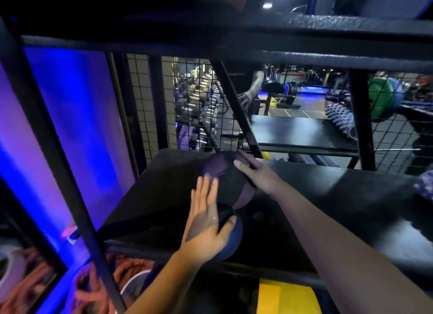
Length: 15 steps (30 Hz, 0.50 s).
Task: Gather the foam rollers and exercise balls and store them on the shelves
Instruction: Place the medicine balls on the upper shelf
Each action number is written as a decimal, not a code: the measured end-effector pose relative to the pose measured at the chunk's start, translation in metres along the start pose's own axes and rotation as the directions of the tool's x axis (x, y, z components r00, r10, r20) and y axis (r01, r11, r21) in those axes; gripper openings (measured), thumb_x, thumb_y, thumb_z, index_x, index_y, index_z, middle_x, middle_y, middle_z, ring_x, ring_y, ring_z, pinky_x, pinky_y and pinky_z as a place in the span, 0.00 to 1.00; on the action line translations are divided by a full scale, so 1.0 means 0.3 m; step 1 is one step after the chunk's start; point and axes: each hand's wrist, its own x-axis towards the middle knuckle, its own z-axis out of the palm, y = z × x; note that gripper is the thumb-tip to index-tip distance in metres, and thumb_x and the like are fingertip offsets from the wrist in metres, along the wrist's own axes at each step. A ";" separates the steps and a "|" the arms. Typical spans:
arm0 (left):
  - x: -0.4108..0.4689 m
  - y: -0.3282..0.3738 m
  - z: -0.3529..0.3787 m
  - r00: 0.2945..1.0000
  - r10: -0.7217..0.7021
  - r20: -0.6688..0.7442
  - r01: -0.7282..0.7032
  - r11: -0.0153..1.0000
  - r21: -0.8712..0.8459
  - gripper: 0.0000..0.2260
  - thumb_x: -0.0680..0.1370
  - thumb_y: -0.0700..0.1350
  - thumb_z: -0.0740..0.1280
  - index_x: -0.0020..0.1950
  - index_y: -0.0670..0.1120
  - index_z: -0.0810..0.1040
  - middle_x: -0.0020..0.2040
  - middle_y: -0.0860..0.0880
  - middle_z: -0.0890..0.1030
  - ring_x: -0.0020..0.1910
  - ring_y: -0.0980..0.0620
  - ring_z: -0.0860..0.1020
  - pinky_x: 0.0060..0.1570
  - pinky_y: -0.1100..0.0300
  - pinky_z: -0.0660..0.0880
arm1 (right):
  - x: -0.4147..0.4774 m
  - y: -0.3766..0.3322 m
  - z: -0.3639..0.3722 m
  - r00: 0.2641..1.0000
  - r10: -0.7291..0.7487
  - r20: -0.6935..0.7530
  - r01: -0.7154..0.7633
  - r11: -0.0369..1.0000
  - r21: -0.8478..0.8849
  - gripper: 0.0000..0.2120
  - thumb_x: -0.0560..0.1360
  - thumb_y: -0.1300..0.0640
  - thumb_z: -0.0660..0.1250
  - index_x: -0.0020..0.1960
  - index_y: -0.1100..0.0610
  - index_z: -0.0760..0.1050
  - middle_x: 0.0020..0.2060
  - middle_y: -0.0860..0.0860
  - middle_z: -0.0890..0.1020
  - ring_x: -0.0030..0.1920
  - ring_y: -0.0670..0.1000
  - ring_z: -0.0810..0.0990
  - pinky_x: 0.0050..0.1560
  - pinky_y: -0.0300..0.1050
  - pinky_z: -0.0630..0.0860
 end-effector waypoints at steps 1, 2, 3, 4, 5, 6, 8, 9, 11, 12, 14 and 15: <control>0.009 0.021 0.011 1.000 0.021 0.000 -0.021 0.998 0.054 0.41 0.80 0.56 0.65 0.83 0.45 0.43 0.83 0.46 0.42 0.82 0.44 0.39 0.79 0.39 0.45 | 0.014 -0.020 0.022 1.000 -0.012 0.003 0.012 1.000 0.006 0.29 0.75 0.36 0.69 0.74 0.40 0.69 0.63 0.44 0.78 0.64 0.45 0.76 0.66 0.39 0.69; 0.023 0.039 0.023 1.000 0.030 -0.001 -0.030 0.995 0.095 0.41 0.80 0.56 0.64 0.83 0.46 0.43 0.83 0.45 0.42 0.82 0.44 0.39 0.79 0.40 0.46 | 0.028 -0.038 0.039 1.000 -0.020 0.004 0.020 1.000 -0.007 0.28 0.75 0.37 0.69 0.73 0.41 0.70 0.61 0.44 0.79 0.64 0.46 0.77 0.65 0.39 0.69; 0.038 0.054 0.035 1.000 0.023 -0.004 -0.022 0.994 0.110 0.41 0.79 0.56 0.64 0.83 0.47 0.42 0.83 0.45 0.43 0.82 0.44 0.39 0.79 0.41 0.46 | 0.040 -0.052 0.051 0.999 -0.035 0.012 0.035 0.999 -0.029 0.28 0.75 0.38 0.69 0.73 0.42 0.71 0.60 0.44 0.79 0.63 0.46 0.77 0.64 0.38 0.69; 0.055 0.066 0.045 1.000 0.004 0.000 -0.004 0.994 0.109 0.41 0.79 0.57 0.63 0.83 0.48 0.41 0.83 0.45 0.43 0.82 0.45 0.39 0.79 0.41 0.46 | 0.047 -0.066 0.061 0.999 -0.045 0.024 0.046 0.998 -0.044 0.28 0.76 0.39 0.69 0.74 0.43 0.70 0.59 0.45 0.79 0.62 0.45 0.76 0.62 0.37 0.68; 0.072 0.072 0.054 1.000 -0.013 0.021 0.010 0.993 0.116 0.41 0.79 0.57 0.63 0.82 0.49 0.40 0.83 0.45 0.43 0.82 0.46 0.38 0.79 0.42 0.46 | 0.047 -0.081 0.068 0.998 -0.057 0.024 0.059 0.997 -0.050 0.28 0.77 0.39 0.68 0.75 0.45 0.69 0.60 0.45 0.79 0.61 0.45 0.75 0.62 0.37 0.66; 0.088 0.077 0.062 0.998 -0.018 0.059 0.009 0.989 0.146 0.41 0.79 0.57 0.62 0.82 0.49 0.40 0.83 0.45 0.41 0.81 0.47 0.37 0.79 0.42 0.45 | 0.048 -0.085 0.070 0.998 -0.061 0.007 0.062 0.997 -0.051 0.28 0.78 0.40 0.67 0.75 0.46 0.69 0.61 0.45 0.78 0.63 0.44 0.74 0.63 0.37 0.65; 0.111 0.082 0.074 0.988 -0.017 0.153 -0.012 0.982 0.187 0.39 0.80 0.56 0.59 0.82 0.53 0.38 0.82 0.47 0.37 0.80 0.50 0.33 0.79 0.41 0.43 | 0.040 -0.079 0.070 0.999 -0.054 0.005 0.054 0.995 -0.079 0.28 0.79 0.39 0.64 0.76 0.47 0.67 0.64 0.47 0.76 0.68 0.48 0.72 0.66 0.38 0.63; 0.119 0.083 0.079 0.982 -0.027 0.189 -0.006 0.985 0.173 0.38 0.80 0.57 0.58 0.82 0.54 0.36 0.82 0.48 0.36 0.79 0.52 0.31 0.79 0.41 0.42 | 0.034 -0.072 0.069 0.999 -0.051 0.014 0.052 0.992 -0.114 0.28 0.80 0.38 0.62 0.77 0.46 0.66 0.68 0.48 0.75 0.71 0.50 0.70 0.68 0.40 0.62; 0.136 0.090 0.085 0.973 -0.061 0.221 0.036 0.993 0.117 0.39 0.81 0.57 0.58 0.81 0.57 0.33 0.81 0.50 0.34 0.78 0.54 0.30 0.79 0.43 0.38 | 0.015 -0.065 0.055 1.000 -0.024 0.001 0.024 0.993 -0.117 0.26 0.81 0.37 0.58 0.77 0.45 0.67 0.73 0.49 0.72 0.73 0.53 0.69 0.72 0.45 0.63; 0.145 0.095 0.087 0.969 -0.083 0.231 0.068 0.995 0.070 0.39 0.81 0.57 0.59 0.80 0.57 0.33 0.81 0.51 0.34 0.78 0.55 0.30 0.79 0.45 0.36 | 0.003 -0.064 0.042 1.000 -0.001 -0.030 -0.001 0.998 -0.059 0.24 0.82 0.39 0.58 0.75 0.46 0.69 0.71 0.49 0.74 0.72 0.51 0.71 0.70 0.44 0.64; 0.173 0.097 0.087 0.966 -0.133 0.220 0.157 0.983 -0.092 0.40 0.79 0.57 0.61 0.81 0.57 0.36 0.82 0.52 0.37 0.79 0.54 0.32 0.78 0.46 0.35 | -0.041 -0.060 0.013 0.993 0.040 -0.115 -0.032 0.997 0.063 0.19 0.83 0.44 0.59 0.71 0.49 0.75 0.63 0.46 0.78 0.65 0.47 0.74 0.64 0.41 0.67; 0.193 0.088 0.077 0.968 -0.159 0.197 0.193 0.966 -0.172 0.40 0.77 0.57 0.61 0.81 0.57 0.39 0.83 0.52 0.40 0.80 0.53 0.34 0.78 0.48 0.34 | -0.065 -0.048 0.006 0.984 0.048 -0.171 -0.031 0.995 0.096 0.17 0.84 0.46 0.61 0.69 0.49 0.77 0.62 0.46 0.79 0.63 0.46 0.76 0.63 0.41 0.68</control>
